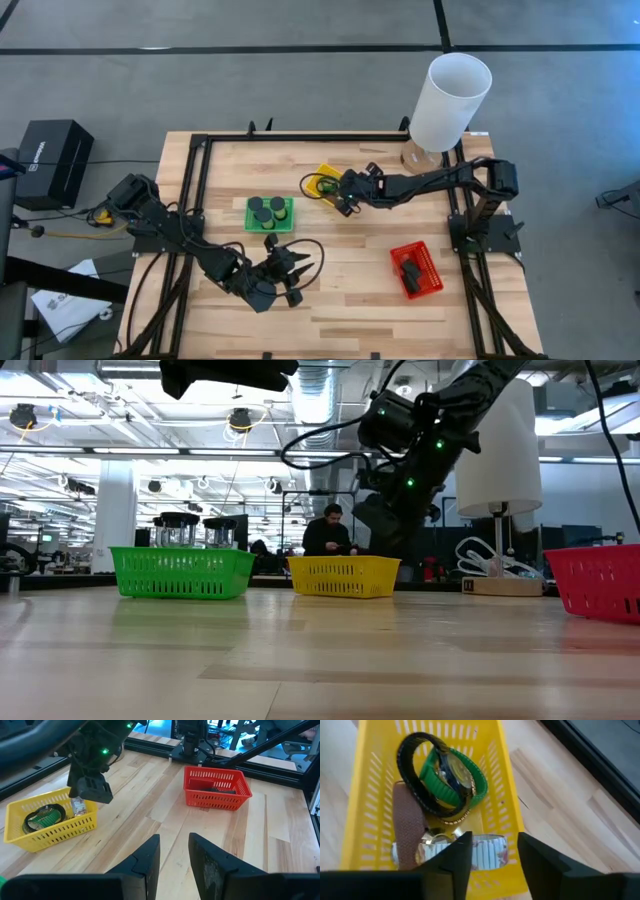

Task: Pick & Place Office items
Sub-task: Adjust the watches in the yellow basket

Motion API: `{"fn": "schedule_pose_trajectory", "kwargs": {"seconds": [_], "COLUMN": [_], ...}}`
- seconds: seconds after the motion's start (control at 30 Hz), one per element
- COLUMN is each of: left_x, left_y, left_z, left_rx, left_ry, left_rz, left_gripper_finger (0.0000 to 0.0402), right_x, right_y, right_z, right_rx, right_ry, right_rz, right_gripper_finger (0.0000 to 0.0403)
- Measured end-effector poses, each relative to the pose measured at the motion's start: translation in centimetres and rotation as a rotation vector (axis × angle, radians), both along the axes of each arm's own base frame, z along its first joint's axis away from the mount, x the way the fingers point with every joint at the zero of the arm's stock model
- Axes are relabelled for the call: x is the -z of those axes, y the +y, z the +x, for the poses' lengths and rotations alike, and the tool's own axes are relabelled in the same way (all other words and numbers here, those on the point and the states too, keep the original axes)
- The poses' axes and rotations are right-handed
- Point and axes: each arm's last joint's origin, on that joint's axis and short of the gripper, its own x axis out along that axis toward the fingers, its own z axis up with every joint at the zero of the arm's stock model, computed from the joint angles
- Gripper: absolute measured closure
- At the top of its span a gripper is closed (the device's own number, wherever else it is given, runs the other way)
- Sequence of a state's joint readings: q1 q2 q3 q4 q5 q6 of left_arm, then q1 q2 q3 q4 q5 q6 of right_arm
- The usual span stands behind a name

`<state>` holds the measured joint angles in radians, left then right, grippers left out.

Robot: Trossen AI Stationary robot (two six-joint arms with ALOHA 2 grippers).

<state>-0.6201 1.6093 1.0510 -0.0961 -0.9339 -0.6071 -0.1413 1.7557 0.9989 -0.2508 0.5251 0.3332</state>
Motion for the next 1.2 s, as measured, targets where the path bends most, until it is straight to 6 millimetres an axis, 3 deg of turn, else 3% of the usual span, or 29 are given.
{"fn": "schedule_pose_trajectory", "kwargs": {"seconds": [0.33,0.77,1.07,1.2], "left_x": [0.0,0.0,0.0,0.0], "left_y": [0.0,0.0,0.0,0.0], "left_z": [0.0,0.0,0.0,0.0], "left_rx": [0.0,0.0,0.001,0.003], "left_ry": [0.0,0.0,0.0,0.002], "left_rz": [0.0,0.0,0.001,0.006], "left_gripper_finger": [0.0304,0.0304,0.0304,0.0304], "right_x": [-0.2,0.2,2.5,1.1], "right_y": [0.1,-1.2,-2.0,-2.2], "right_z": [0.4,0.1,1.3,2.5], "right_rx": [-0.073,-0.106,-0.091,-0.121], "right_ry": [-0.022,-0.048,0.002,-0.016], "right_rz": [0.022,0.2,0.218,0.194], "right_gripper_finger": [0.0396,0.0402,0.0403,0.0403]}}
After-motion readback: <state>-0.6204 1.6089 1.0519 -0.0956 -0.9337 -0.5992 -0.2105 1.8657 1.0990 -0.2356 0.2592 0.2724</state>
